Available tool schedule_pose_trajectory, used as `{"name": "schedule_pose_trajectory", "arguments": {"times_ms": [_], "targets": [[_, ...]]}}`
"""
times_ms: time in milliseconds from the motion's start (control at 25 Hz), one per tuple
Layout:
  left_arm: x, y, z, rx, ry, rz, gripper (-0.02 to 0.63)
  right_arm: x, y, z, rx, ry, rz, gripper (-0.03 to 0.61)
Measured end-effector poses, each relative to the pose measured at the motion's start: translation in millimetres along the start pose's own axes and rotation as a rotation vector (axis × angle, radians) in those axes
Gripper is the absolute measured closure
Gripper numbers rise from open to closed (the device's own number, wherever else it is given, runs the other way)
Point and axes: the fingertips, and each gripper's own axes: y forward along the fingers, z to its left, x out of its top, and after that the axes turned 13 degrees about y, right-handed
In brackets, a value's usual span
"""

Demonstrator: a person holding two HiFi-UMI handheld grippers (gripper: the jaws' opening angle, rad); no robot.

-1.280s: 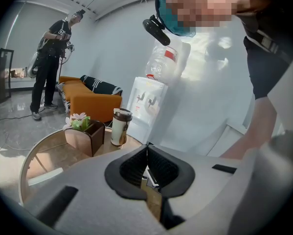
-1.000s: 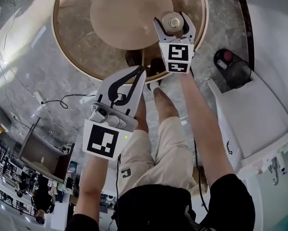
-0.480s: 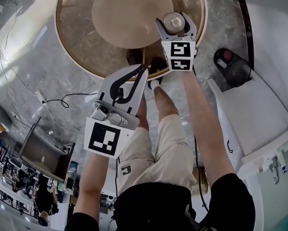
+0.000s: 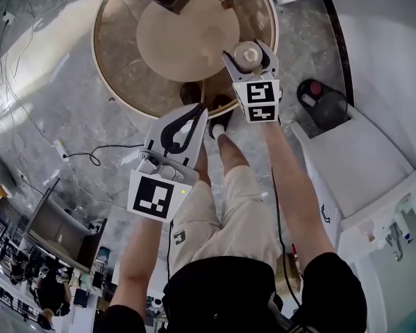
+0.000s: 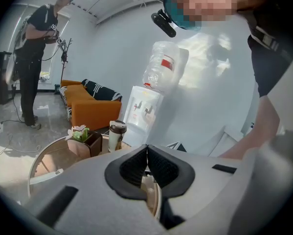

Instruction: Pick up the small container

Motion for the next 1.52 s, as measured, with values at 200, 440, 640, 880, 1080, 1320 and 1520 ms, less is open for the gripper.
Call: {"name": "schedule_pose_trajectory", "arguments": {"times_ms": [200, 440, 640, 880, 1080, 1320, 1520], "targets": [[32.5, -27.0, -17.4, 0.043, -0.015, -0.051, 0.595, 36.3, -46.9, 16.9, 0.037, -0.03, -0.012, 0.244], [70.9, -59.4, -35.1, 0.089, -0.002, -0.11, 0.595, 65.4, -110.1, 37.0, 0.039, -0.07, -0.005, 0.244], [102.4, -88.5, -42.9, 0.134, -0.013, -0.149, 0.595, 104.7, -159.9, 62.2, 0.054, -0.084, -0.033, 0.244], [142.1, -132.8, -45.2, 0.179, -0.01, -0.182, 0.595, 158.1, -216.2, 101.9, 0.084, -0.086, -0.041, 0.244], [172.9, -171.3, -36.6, 0.245, -0.013, -0.238, 0.595, 212.3, -267.3, 143.2, 0.143, -0.116, -0.09, 0.244], [204.4, -215.4, -33.0, 0.282, 0.013, -0.255, 0.595, 251.7, -324.7, 191.1, 0.22, -0.161, -0.117, 0.244], [241.0, -246.2, -34.9, 0.297, 0.074, -0.33, 0.595, 283.2, -367.4, 227.5, 0.295, -0.186, -0.178, 0.244]]}}
